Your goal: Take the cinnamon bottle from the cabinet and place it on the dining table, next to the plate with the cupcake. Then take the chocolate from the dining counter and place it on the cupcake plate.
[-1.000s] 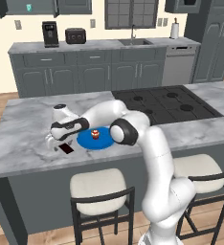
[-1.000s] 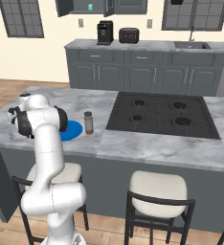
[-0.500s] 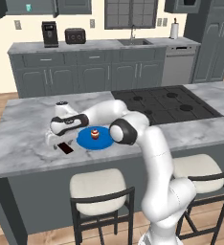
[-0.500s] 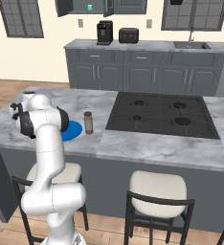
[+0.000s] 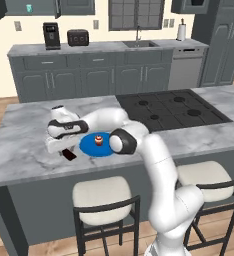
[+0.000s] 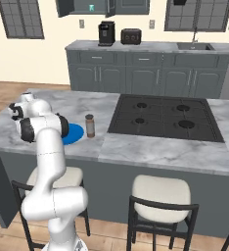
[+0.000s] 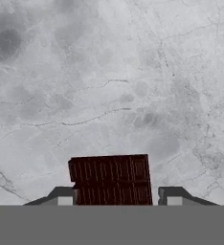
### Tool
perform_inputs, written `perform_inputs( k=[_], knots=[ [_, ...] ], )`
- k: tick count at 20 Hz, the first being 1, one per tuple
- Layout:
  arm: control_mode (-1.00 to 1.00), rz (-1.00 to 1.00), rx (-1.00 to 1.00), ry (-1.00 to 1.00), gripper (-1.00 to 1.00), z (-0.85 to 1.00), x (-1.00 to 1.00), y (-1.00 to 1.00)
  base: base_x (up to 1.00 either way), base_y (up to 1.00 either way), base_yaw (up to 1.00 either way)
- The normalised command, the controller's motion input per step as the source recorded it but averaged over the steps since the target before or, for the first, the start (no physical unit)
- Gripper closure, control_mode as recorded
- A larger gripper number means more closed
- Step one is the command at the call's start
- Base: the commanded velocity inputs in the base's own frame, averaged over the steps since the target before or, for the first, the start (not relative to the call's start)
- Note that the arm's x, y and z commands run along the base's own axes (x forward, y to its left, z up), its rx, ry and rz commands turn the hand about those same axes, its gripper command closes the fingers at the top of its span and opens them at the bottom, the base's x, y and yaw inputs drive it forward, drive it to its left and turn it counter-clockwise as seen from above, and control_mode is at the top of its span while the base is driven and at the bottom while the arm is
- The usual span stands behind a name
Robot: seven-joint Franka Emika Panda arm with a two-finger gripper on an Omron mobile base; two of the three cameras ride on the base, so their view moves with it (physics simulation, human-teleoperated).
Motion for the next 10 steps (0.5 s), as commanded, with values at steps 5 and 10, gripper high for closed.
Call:
perform_inputs(
  k=[5, 10],
  knots=[
    [-1.00, 0.00, -0.23, 0.00, 1.00, -0.89, -0.27, 0.04, 0.00, 0.00, 0.00],
    [-1.00, -0.02, -0.01, -0.04, 1.00, -0.15, -0.07, -0.09, 0.00, 0.00, 0.00]
  ],
)
